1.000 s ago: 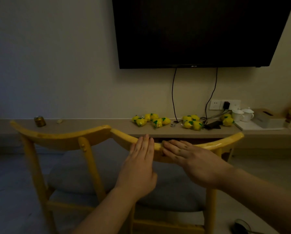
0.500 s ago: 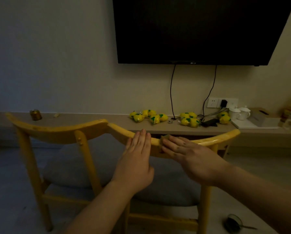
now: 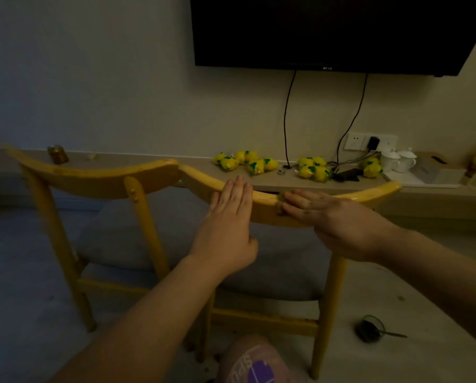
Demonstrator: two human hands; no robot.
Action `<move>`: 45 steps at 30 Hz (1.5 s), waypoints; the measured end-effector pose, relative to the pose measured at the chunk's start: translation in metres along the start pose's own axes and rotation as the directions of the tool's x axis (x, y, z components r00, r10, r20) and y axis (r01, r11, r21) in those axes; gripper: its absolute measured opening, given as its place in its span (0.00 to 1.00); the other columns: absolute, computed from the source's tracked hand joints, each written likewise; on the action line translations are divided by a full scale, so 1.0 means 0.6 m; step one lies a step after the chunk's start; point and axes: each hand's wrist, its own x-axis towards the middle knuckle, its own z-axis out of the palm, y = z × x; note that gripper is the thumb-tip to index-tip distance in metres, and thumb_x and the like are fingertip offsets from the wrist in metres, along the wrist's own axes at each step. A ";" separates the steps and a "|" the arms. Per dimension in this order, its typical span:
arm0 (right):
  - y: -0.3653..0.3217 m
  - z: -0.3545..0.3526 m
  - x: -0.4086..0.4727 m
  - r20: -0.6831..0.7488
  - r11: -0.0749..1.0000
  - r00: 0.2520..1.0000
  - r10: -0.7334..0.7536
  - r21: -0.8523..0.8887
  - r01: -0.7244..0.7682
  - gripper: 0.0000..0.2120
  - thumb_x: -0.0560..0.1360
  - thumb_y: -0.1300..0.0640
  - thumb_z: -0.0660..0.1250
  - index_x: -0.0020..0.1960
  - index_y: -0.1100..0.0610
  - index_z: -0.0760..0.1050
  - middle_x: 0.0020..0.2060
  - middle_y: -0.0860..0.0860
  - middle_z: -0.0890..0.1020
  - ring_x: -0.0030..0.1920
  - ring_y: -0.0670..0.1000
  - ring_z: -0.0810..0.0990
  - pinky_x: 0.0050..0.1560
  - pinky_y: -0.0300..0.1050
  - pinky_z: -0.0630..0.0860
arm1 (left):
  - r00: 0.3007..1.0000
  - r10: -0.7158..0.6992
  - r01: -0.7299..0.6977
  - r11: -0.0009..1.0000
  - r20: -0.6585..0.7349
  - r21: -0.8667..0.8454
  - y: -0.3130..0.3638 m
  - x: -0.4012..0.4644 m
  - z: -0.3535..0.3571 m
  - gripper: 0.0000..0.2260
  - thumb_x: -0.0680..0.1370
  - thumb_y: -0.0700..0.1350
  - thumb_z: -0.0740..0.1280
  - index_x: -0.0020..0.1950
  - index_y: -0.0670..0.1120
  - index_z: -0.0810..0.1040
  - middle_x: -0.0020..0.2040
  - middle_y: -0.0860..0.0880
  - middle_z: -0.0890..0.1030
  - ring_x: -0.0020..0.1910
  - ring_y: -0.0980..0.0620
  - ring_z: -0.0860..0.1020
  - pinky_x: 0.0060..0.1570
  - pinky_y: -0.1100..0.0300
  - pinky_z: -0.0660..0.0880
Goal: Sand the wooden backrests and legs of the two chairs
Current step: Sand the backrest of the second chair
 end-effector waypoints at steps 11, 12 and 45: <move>-0.039 -0.008 0.062 0.015 1.000 1.000 0.022 0.007 -0.022 0.34 0.80 0.61 0.56 0.83 0.49 0.49 0.83 0.47 0.52 0.82 0.50 0.51 0.79 0.51 0.58 | 1.000 -0.024 0.024 0.999 -0.008 0.048 0.008 0.001 0.001 0.46 0.76 0.53 0.64 0.83 0.45 0.37 0.83 0.47 0.36 0.82 0.47 0.36 0.81 0.46 0.42; -0.029 -0.014 0.051 0.020 0.999 1.000 0.023 0.025 -0.023 0.34 0.80 0.61 0.56 0.83 0.48 0.51 0.83 0.46 0.52 0.82 0.49 0.52 0.79 0.52 0.60 | 1.000 -0.024 0.024 0.998 -0.009 0.054 0.007 0.000 0.001 0.46 0.76 0.53 0.64 0.83 0.45 0.37 0.83 0.46 0.36 0.82 0.47 0.37 0.80 0.46 0.41; -0.014 0.060 -0.036 -0.164 0.967 0.956 0.245 -0.037 -0.254 0.33 0.78 0.58 0.49 0.82 0.48 0.45 0.82 0.49 0.52 0.82 0.53 0.46 0.78 0.48 0.37 | 1.000 0.013 -0.010 0.995 -0.025 0.097 0.056 0.007 -0.016 0.45 0.76 0.55 0.63 0.82 0.41 0.38 0.83 0.42 0.38 0.82 0.43 0.37 0.79 0.47 0.38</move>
